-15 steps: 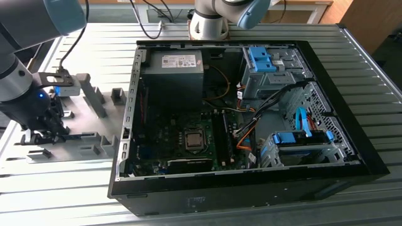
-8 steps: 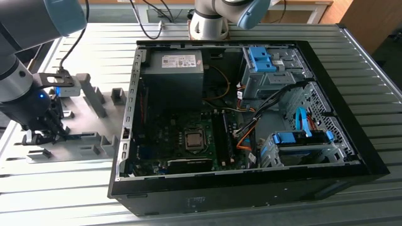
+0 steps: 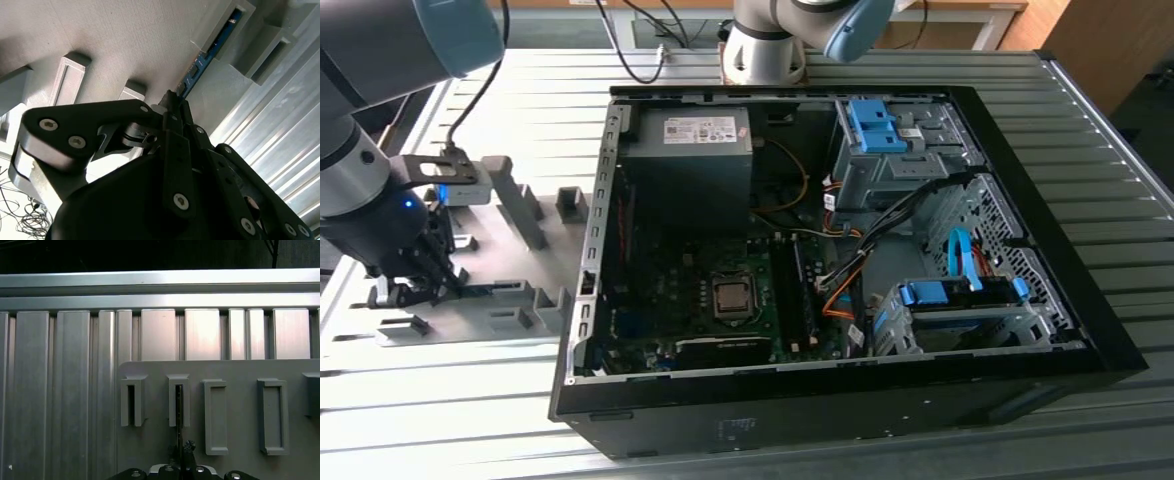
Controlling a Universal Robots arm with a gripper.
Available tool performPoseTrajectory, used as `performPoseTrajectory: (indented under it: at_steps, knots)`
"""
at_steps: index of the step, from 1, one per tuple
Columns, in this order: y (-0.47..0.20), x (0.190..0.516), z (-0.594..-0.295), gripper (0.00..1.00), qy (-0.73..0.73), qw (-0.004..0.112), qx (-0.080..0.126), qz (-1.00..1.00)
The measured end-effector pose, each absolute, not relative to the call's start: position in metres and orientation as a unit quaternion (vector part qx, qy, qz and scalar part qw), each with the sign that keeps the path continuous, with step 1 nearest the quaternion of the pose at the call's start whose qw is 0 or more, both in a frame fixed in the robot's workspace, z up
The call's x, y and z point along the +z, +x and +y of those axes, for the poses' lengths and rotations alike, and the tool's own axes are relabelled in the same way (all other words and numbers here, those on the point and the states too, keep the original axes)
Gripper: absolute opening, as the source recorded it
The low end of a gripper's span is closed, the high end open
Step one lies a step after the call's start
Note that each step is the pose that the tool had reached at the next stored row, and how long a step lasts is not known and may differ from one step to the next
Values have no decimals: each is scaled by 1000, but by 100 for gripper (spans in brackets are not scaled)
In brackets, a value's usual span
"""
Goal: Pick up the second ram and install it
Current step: 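Pick up the second ram and move it above second insertion slot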
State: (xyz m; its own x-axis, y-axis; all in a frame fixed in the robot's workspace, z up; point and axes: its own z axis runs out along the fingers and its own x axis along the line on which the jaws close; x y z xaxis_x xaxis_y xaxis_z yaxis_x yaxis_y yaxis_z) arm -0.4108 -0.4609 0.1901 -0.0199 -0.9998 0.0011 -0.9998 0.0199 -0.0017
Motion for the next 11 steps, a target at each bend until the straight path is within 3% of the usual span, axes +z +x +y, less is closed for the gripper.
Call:
performPoseTrajectory:
  at_steps: [11]
  knots:
    - [-411, 195, -461, 14, -700, 0, -1, 714]
